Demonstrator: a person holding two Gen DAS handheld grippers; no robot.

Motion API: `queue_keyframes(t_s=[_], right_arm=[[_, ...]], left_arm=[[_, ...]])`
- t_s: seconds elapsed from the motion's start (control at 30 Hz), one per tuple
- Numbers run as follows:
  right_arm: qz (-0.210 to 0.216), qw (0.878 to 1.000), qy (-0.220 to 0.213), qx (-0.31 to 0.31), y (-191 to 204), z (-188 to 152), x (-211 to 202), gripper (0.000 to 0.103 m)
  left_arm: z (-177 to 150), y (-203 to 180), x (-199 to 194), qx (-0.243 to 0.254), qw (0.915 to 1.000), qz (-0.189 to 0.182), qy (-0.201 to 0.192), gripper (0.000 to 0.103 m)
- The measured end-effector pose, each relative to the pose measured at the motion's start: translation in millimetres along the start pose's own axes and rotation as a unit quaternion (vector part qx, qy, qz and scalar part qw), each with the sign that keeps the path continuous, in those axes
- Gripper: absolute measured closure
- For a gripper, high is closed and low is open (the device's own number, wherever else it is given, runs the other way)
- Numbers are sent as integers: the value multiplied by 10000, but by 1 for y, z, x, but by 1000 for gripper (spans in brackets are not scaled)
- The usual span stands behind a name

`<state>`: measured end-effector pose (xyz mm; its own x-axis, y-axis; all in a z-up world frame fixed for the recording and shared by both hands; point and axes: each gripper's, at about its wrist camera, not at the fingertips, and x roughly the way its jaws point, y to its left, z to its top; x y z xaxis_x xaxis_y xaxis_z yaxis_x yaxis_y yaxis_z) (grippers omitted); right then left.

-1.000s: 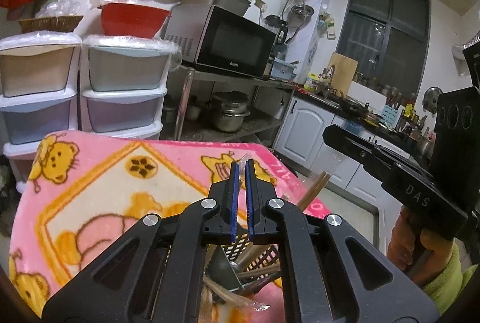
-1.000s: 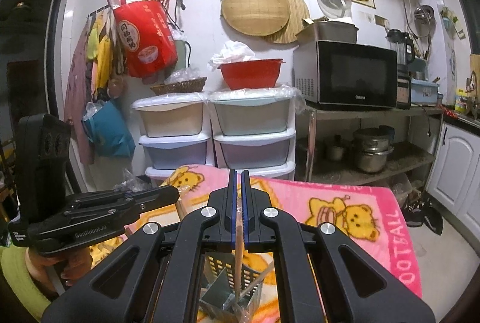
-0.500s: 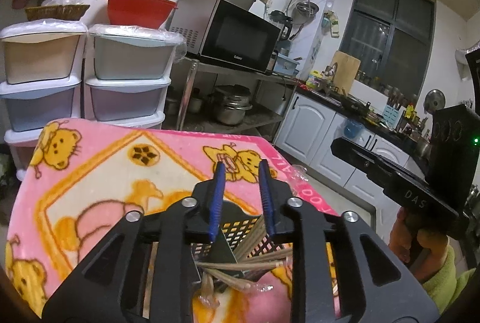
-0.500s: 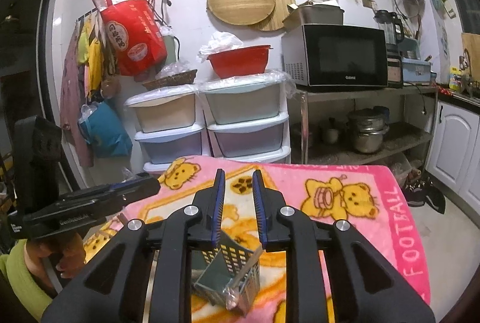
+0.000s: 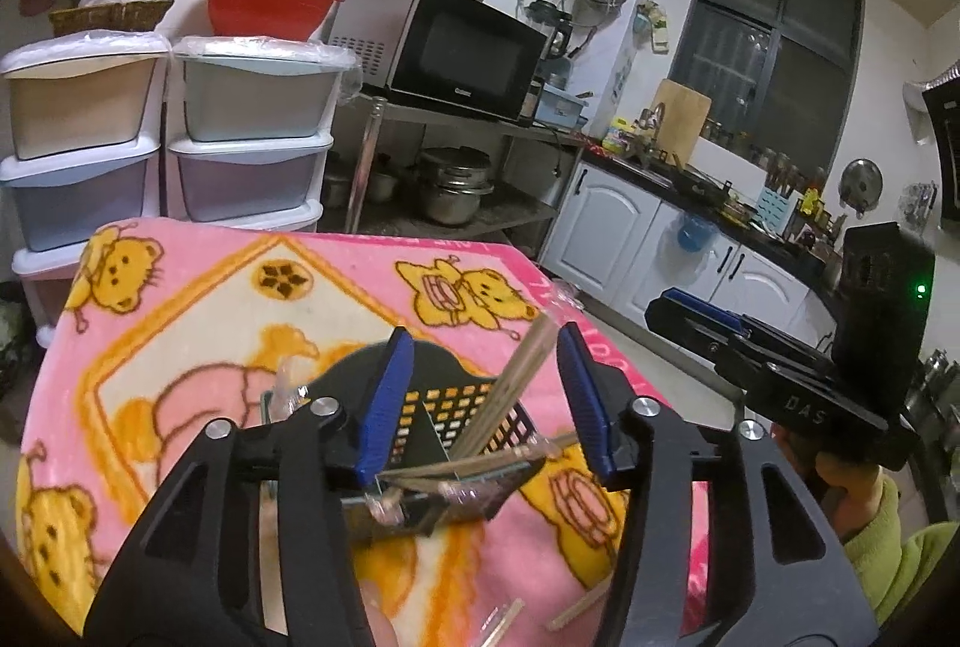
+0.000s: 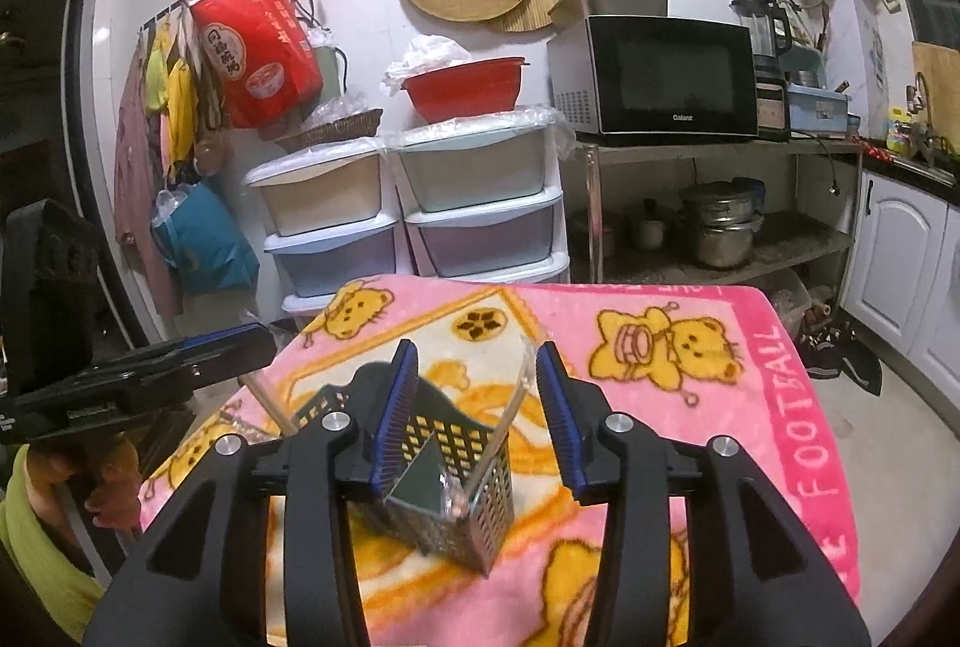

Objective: Organize utensils
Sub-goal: 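Open the left tool in the caddy while the right tool opens to release its pair, then withdraw both tools from the caddy toward the last wrapped chopsticks on the blanket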

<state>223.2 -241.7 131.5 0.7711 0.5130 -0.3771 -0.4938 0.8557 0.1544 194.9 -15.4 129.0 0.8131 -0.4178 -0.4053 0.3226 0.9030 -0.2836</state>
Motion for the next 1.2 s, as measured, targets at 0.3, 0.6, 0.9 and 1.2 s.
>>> queue_keyframes(t_s=[0.3, 0.6, 0.9, 1.2], right_arm=[[16, 10000, 46, 49, 1, -15, -16, 59], [29, 9998, 175, 59, 3, -35, -29, 56], [-18, 9993, 359, 112, 1, -56, -35, 55], [-237, 9976, 581, 283, -14, -81, -43, 55]], left_arm=[[-10, -5, -13, -11, 10000, -38, 38, 50], [-32, -5, -30, -154, 9998, -19, 106, 39], [-49, -6, -36, -232, 9995, -58, 221, 28], [-67, -20, -27, -65, 9984, -238, 506, 27]])
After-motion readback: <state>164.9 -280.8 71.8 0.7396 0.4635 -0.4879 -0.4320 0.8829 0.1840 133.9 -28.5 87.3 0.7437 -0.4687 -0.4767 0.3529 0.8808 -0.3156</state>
